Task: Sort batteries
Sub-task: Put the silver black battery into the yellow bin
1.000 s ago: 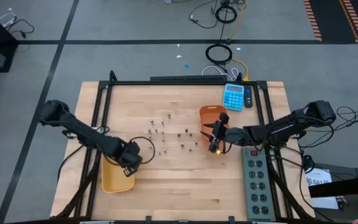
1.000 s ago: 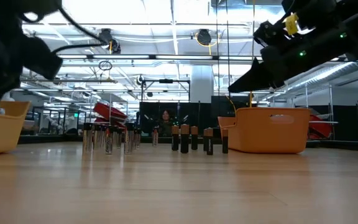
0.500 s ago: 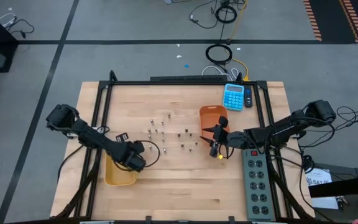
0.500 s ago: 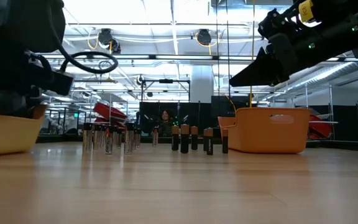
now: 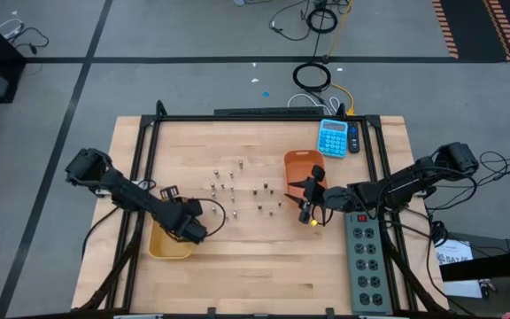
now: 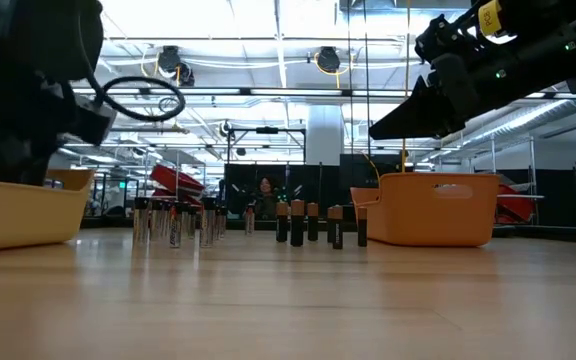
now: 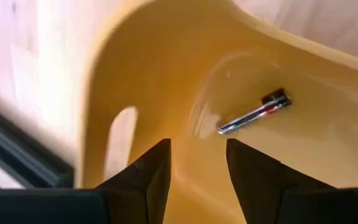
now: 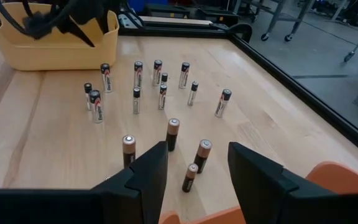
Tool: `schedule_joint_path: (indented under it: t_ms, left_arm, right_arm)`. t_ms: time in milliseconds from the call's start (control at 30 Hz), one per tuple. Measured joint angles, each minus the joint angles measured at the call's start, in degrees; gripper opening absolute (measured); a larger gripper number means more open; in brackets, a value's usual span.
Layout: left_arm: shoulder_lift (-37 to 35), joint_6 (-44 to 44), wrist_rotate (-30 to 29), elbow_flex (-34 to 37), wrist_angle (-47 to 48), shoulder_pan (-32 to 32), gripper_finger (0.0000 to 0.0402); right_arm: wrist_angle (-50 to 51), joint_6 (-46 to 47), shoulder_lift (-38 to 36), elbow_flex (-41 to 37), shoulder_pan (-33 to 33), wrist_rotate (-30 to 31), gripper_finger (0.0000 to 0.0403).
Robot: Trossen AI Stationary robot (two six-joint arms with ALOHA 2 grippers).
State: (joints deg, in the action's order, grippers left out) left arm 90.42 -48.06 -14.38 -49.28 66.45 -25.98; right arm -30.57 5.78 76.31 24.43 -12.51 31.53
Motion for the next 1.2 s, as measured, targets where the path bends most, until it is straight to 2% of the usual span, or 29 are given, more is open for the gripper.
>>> schedule_joint_path:
  t_ms: [233, 467, 600, 767, 933, 1200]
  left_arm:
    - [-1.63, -1.54, 1.00, -6.84, 1.00, -0.04, 0.0170]
    - [-1.63, -0.54, 0.19, -10.12, -0.55, -0.04, 0.0219]
    - [-1.63, 2.55, 0.08, -9.96, -3.97, -0.04, 0.0230]
    - [-1.63, 0.78, 1.19, -9.83, -5.61, 1.05, 0.0229]
    - [-1.63, 1.60, 3.90, -9.83, -6.90, 2.02, 0.0205]
    - [-1.63, 9.16, 0.01, -9.83, -11.55, 2.15, 0.0197]
  right_arm:
    - [0.01, 0.64, 0.00, 0.00, -0.12, -0.05, 0.0160]
    - [0.00, 0.61, 0.00, 0.00, -1.67, -0.09, 0.0160]
    - [0.00, 0.42, 0.00, 0.00, -2.22, -0.05, 0.0160]
    - [0.00, -0.09, 0.00, 0.00, -2.69, -0.07, 0.0160]
    - [0.23, -0.33, 0.00, 0.00, -2.67, -0.04, 0.0160]
    - [0.81, -0.39, 0.00, 0.00, -2.67, -0.04, 0.0160]
